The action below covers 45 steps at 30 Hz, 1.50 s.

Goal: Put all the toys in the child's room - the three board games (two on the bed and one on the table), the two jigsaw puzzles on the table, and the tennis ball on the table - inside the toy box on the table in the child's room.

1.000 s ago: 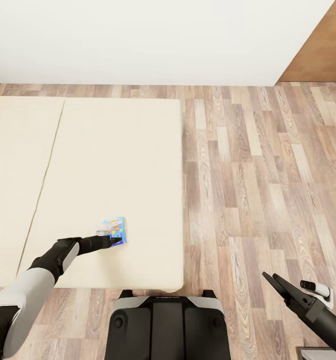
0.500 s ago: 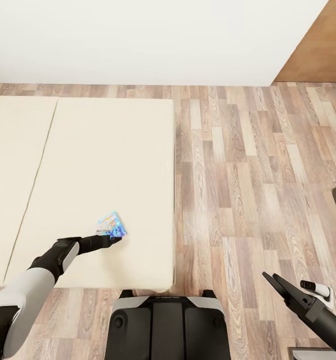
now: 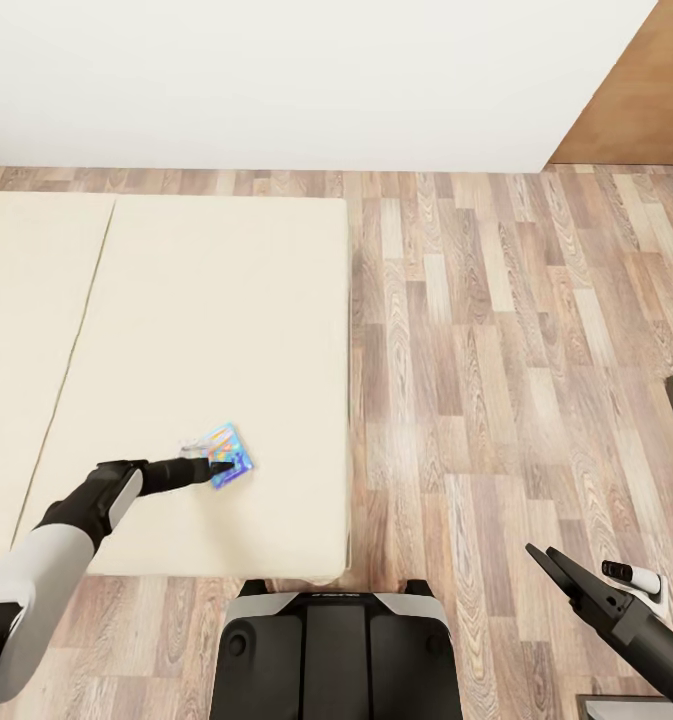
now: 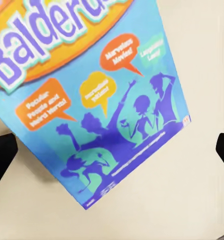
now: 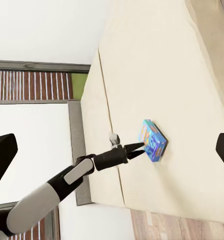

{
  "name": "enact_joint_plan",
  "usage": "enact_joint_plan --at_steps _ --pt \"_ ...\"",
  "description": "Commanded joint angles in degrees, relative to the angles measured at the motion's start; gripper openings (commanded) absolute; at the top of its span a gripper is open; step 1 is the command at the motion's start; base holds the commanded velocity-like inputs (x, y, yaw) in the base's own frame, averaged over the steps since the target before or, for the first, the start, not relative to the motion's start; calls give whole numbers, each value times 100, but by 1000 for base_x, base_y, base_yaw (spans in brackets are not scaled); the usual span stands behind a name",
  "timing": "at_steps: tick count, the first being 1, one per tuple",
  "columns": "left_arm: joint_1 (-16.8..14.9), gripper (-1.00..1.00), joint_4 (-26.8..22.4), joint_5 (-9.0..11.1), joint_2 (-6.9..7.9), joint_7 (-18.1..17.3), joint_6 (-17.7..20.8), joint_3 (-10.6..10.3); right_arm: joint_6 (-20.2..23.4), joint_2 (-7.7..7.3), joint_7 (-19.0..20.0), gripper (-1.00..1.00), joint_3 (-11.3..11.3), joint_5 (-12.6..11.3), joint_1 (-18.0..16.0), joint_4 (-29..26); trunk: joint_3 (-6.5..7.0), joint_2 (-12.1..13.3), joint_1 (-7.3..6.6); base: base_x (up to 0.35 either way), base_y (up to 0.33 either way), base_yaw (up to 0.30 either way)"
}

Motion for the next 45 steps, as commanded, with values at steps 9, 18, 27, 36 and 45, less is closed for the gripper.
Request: enact_joint_plan --at_steps 9,18,27,36,45 --pt "-153 100 -166 53 -40 243 194 10 35 -3 -6 100 1 -29 2 -3 -6 -9 4 0 0 0" --pt "-306 100 -182 53 -76 401 180 11 35 3 -6 100 1 -29 2 -3 -6 -9 4 0 0 0" --pt "-334 100 -183 60 -90 675 163 16 35 5 -6 100 1 -29 2 -3 -6 -9 4 0 0 0" --pt "-336 100 -183 53 -228 783 147 11 35 2 -6 100 1 -29 2 -3 -6 -9 4 0 0 0" --pt "-337 100 -181 51 -272 1056 115 11 35 2 -6 100 1 -31 2 -3 -6 -9 4 0 0 0"
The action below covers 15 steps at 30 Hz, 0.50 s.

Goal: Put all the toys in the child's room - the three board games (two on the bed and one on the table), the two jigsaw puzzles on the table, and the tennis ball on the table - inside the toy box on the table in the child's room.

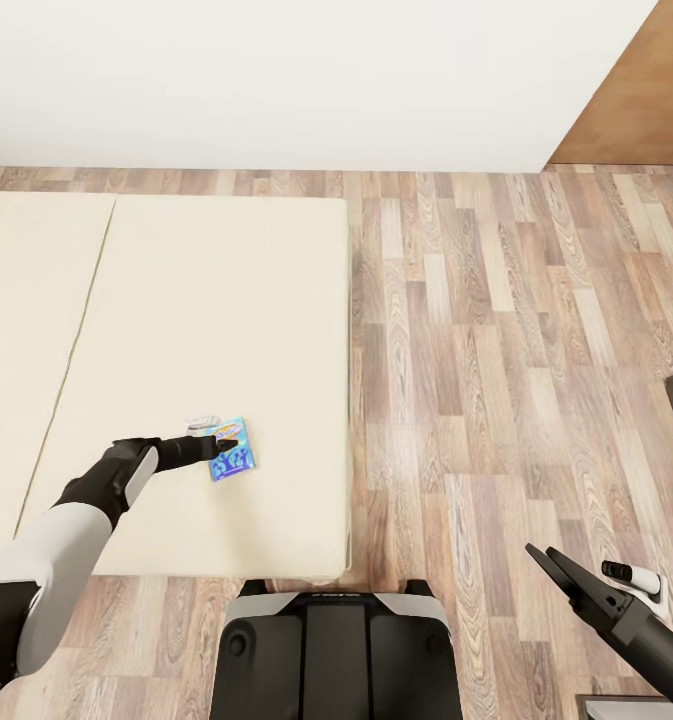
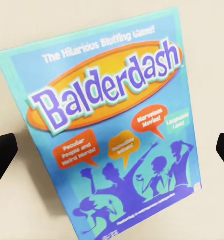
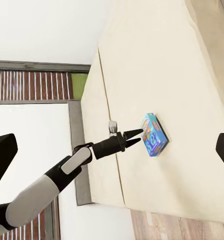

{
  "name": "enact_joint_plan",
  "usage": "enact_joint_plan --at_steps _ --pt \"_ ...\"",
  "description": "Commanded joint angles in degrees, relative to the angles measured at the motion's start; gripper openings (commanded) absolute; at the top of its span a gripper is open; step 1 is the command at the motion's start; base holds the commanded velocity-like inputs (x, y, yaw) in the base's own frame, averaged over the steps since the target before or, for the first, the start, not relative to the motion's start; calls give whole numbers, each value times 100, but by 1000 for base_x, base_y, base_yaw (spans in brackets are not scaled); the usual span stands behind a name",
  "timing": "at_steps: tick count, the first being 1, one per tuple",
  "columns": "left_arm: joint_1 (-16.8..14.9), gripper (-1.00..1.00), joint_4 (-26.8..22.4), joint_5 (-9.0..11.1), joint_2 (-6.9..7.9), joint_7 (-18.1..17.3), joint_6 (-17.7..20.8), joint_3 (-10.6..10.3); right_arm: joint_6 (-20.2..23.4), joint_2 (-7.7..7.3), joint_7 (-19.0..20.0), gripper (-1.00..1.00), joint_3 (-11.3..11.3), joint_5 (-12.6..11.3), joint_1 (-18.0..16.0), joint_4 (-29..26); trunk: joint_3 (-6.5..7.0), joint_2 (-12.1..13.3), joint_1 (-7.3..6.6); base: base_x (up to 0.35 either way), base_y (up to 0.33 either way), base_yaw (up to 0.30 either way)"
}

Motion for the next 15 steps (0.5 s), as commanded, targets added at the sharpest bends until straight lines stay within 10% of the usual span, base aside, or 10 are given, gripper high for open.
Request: enact_joint_plan --at_steps 1,15 --pt "-1 100 -1 53 -6 14 31 7 35 -1 -6 100 0 -30 2 -3 -6 -9 4 0 0 0" --pt "-1 100 28 54 -29 70 -172 7 35 1 -6 100 0 -35 2 -3 -6 -9 4 0 0 0"
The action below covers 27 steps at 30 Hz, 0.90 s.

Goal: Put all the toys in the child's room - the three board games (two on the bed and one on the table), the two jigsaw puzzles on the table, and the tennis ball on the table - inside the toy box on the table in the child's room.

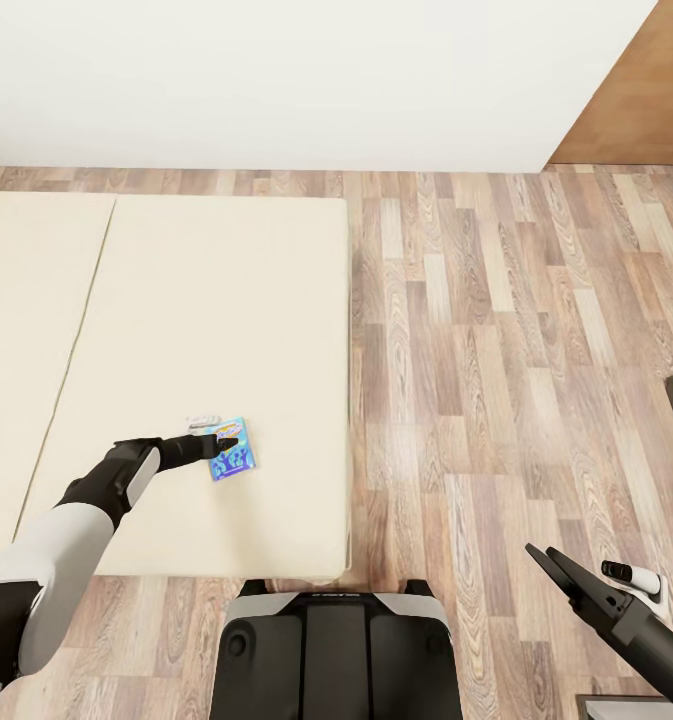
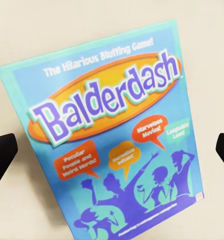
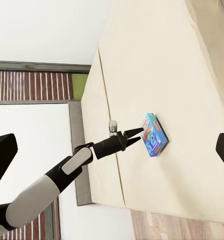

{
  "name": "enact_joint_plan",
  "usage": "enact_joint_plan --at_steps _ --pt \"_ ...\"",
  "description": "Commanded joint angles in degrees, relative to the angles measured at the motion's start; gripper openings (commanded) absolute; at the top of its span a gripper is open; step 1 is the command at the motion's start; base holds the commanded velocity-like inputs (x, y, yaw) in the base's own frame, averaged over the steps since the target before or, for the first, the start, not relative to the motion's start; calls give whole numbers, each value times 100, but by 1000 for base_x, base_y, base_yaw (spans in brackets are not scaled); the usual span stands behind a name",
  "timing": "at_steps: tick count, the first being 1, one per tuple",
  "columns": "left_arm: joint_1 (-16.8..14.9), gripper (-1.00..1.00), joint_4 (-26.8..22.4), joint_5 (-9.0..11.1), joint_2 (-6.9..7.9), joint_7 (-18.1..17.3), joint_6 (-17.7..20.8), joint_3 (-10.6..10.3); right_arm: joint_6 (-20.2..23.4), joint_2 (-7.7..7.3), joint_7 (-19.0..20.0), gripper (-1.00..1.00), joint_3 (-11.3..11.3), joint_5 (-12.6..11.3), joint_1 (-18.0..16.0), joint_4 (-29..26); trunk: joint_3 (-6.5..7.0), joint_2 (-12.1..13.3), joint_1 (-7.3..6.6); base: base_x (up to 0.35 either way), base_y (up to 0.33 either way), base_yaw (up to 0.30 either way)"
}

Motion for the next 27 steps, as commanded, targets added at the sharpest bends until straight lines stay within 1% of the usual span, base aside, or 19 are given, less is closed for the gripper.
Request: enact_joint_plan --at_steps 1,14,27 --pt "-1 100 -5 54 0 -3 52 7 35 -2 -6 100 0 -29 2 -3 -6 -9 4 0 0 0" --pt "-1 100 12 52 -1 3 40 8 35 -2 1 100 -5 -29 2 -3 -13 -9 4 0 0 0" --pt "-1 100 14 46 -1 1 39 8 35 -6 2 100 -8 -29 2 -3 -116 -9 4 0 0 0"
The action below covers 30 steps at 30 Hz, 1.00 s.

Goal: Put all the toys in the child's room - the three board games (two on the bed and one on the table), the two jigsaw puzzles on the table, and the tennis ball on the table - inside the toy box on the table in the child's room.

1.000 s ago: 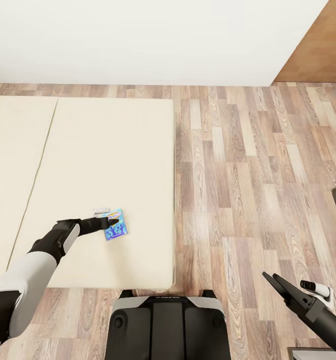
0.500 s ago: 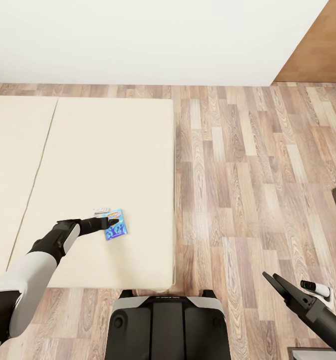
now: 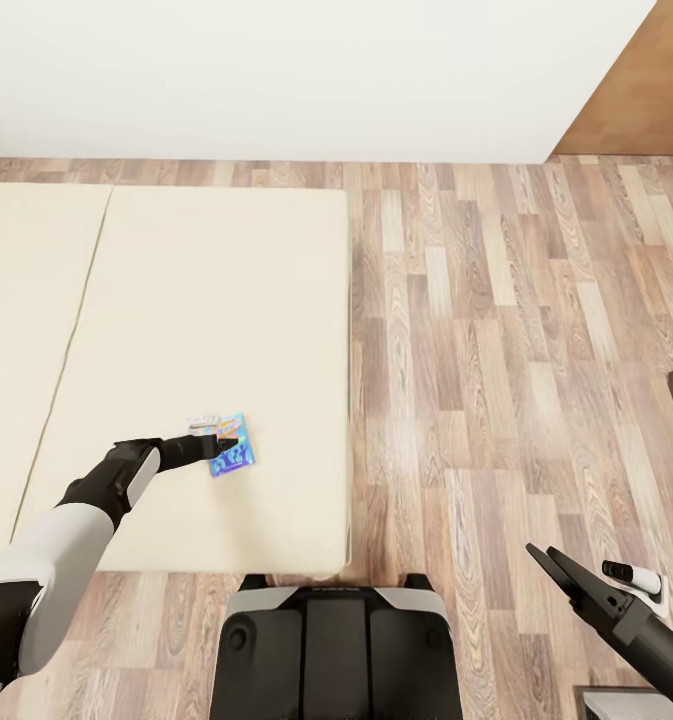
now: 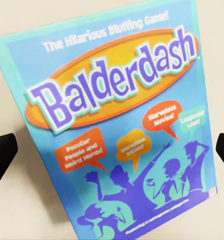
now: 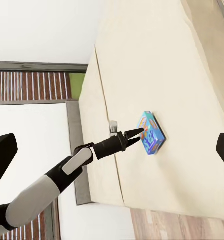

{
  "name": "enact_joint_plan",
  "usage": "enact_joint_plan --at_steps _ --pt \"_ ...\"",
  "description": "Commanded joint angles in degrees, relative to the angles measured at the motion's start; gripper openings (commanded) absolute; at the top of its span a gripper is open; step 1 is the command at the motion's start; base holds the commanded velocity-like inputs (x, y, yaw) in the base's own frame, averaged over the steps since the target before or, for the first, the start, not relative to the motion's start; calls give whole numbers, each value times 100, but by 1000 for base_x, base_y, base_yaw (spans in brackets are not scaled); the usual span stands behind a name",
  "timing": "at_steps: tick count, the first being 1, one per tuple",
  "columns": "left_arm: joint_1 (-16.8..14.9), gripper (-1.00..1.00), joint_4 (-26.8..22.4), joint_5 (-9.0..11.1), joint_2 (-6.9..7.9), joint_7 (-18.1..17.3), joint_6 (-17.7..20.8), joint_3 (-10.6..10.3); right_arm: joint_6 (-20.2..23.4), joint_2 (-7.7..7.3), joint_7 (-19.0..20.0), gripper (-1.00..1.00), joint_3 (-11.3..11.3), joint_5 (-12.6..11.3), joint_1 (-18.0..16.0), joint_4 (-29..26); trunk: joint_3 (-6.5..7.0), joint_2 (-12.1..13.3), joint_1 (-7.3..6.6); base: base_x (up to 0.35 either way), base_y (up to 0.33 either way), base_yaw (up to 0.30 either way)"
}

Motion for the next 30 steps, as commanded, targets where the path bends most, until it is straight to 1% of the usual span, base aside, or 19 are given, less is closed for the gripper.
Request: enact_joint_plan --at_steps 1,10,20,30 --pt "-1 100 -5 55 1 -4 54 6 36 -1 -6 100 0 -30 2 -3 -15 -9 3 0 0 0" --pt "-1 100 -5 58 15 -6 34 -1 36 -1 -6 100 0 -27 2 -3 -91 -9 3 0 0 0" --pt "-1 100 -6 68 11 -6 11 6 36 2 -8 100 1 -24 2 -3 -108 -9 3 0 -1 0" --pt "-1 100 -38 71 14 -12 -6 4 33 3 -23 100 7 -22 2 -5 -109 -9 3 0 -144 0"
